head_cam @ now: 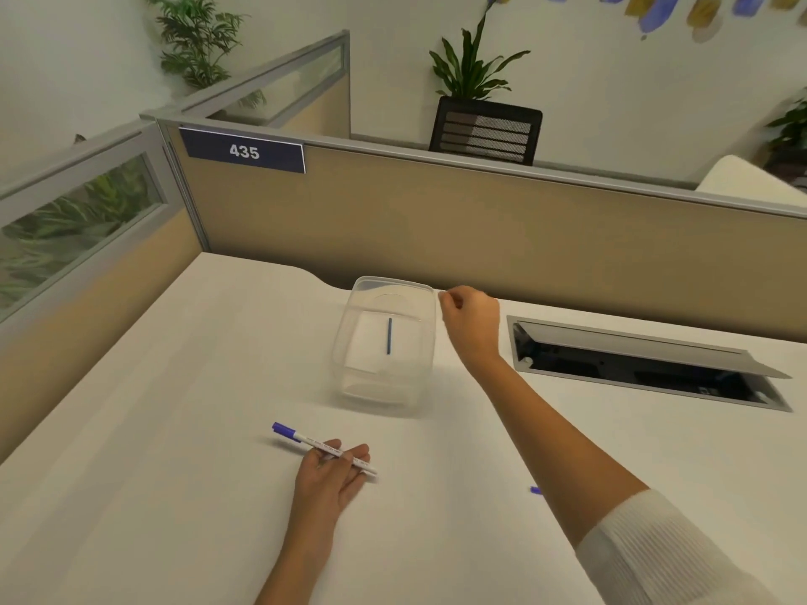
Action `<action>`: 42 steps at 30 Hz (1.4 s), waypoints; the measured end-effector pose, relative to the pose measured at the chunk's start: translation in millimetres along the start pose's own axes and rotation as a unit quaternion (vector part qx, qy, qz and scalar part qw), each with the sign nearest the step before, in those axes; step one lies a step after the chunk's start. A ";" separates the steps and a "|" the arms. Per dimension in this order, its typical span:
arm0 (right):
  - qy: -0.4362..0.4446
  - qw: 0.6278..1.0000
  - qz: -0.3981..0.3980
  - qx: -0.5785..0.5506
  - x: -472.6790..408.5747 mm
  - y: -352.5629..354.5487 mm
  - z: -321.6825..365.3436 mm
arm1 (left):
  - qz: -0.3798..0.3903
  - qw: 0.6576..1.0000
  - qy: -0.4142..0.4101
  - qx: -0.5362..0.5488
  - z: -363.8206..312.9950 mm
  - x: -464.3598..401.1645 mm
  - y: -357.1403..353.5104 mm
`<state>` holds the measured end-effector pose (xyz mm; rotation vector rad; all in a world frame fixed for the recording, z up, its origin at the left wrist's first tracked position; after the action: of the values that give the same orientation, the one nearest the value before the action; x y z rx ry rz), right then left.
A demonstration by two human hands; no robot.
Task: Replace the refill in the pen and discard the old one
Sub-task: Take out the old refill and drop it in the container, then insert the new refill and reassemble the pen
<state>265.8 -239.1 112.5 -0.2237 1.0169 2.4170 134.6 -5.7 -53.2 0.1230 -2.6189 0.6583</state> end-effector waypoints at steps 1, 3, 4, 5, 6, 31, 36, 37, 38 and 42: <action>0.003 1.000 -0.017 0.003 7.7 16.1 -7.8 | -0.001 1.000 0.001 -0.008 -0.2 2.5 -1.0; 0.007 0.999 -0.043 0.017 27.0 47.4 -28.8 | -0.004 1.000 0.002 -0.025 0.8 7.9 -2.7; 0.003 0.998 -0.053 0.020 39.1 63.0 -42.8 | -0.007 0.999 0.003 -0.035 1.9 10.3 -4.1; -0.012 0.998 -0.059 0.019 52.8 77.8 -61.2 | -0.011 0.999 0.004 -0.044 3.7 12.5 -6.2; -0.040 0.997 -0.060 0.015 67.5 90.8 -83.9 | -0.017 0.998 0.006 -0.052 6.3 14.6 -8.5; -0.294 0.955 0.010 -0.035 241.0 196.8 -186.5 | 0.045 0.994 0.096 -0.028 42.0 90.8 -69.4; -0.334 0.881 -0.047 -0.332 240.1 187.3 -139.4 | 0.084 0.992 0.084 0.038 30.7 108.9 -103.3; -0.335 0.865 -0.048 -0.371 239.9 185.1 -127.7 | 0.091 0.991 0.083 0.046 28.9 113.7 -109.8; -0.334 0.852 -0.045 -0.400 239.9 182.7 -116.5 | 0.096 0.990 0.083 0.055 27.4 118.4 -115.8; -0.320 0.819 -0.040 -0.475 241.2 174.3 -83.3 | 0.109 0.986 0.088 0.091 24.5 134.1 -133.8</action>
<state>-33.9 -308.1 81.4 0.2163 -0.5257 2.4191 29.2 -132.6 42.9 -0.1629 -2.4187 0.9400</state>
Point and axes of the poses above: each hand's wrist, its own x-axis away from the middle knuckle, its own y-axis out of the back of the hand, z = x × y, the point moved 6 cm from there along -x, towards the middle knuckle, and after that the axes turned 2 degrees about -x, right-handed, at the moved point
